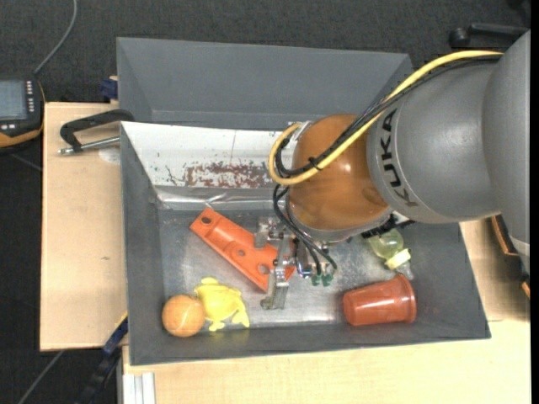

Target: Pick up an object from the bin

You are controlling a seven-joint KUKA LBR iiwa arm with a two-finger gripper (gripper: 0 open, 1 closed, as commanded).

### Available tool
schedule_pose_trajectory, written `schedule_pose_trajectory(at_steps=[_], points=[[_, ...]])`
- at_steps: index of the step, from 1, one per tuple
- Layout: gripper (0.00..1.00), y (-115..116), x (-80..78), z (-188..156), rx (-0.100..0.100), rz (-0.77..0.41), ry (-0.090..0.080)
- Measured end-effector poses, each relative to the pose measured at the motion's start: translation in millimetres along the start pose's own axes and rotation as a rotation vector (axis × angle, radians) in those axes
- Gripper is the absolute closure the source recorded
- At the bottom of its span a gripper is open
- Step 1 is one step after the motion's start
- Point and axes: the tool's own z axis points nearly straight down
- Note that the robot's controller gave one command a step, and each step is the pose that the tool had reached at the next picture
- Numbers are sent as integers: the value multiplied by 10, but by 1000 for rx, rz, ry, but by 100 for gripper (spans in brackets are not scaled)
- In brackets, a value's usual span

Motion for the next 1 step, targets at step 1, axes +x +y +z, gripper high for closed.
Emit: schedule_pose_trajectory(at_steps=[1], points=[[100, -25, -12, 175, -1, 53, -4]])
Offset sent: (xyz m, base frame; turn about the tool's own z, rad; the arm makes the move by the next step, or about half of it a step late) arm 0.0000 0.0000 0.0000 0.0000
